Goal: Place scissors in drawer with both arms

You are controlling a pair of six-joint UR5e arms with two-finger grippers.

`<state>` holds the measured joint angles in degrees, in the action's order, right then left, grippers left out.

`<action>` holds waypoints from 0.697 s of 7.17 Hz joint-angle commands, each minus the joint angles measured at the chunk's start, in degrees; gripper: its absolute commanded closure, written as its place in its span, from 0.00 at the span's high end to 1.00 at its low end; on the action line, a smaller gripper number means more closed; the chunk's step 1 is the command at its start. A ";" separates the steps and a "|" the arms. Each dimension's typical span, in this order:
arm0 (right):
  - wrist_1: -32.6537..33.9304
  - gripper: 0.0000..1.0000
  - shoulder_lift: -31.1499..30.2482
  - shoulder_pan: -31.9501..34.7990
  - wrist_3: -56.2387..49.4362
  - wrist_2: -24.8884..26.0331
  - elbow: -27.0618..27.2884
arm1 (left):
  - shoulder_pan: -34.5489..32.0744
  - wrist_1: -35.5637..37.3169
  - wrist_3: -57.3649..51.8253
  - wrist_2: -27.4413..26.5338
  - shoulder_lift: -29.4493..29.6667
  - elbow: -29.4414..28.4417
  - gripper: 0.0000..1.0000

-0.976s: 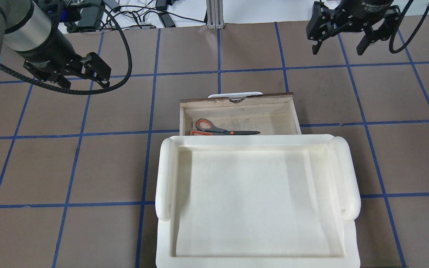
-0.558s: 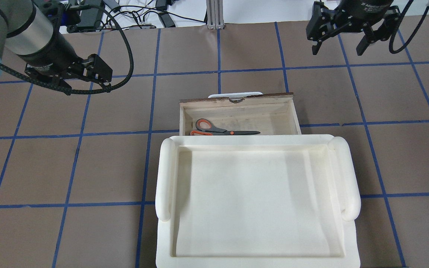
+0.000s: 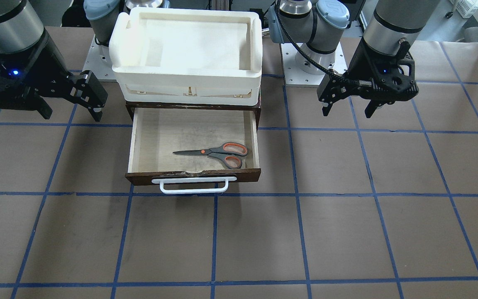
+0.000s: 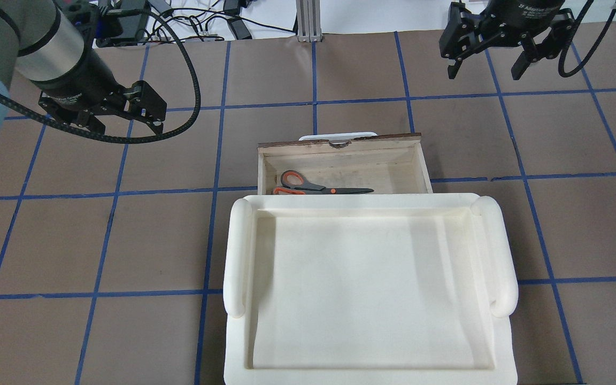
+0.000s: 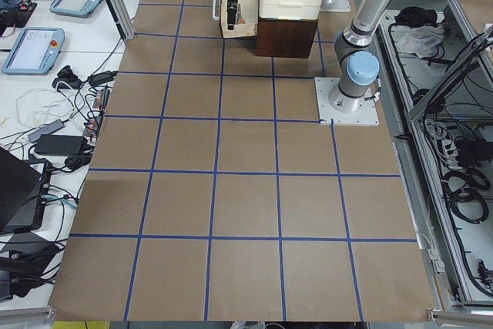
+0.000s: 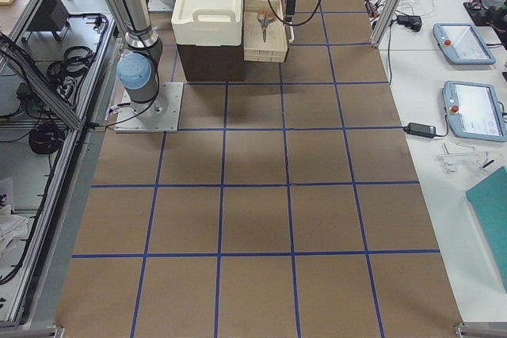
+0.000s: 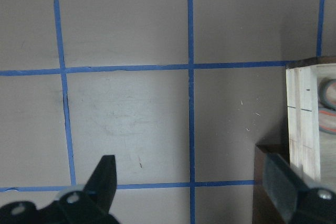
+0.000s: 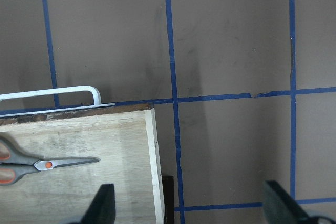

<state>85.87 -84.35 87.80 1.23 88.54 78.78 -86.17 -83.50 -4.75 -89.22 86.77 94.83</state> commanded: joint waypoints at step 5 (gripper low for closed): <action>-0.18 1.00 -0.64 0.00 0.09 -0.21 -0.03 | -0.13 0.00 -0.26 -0.26 -0.20 1.49 1.00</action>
<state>85.74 -84.87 87.73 1.25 88.44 78.67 -86.28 -83.53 -4.98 -89.44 86.60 95.48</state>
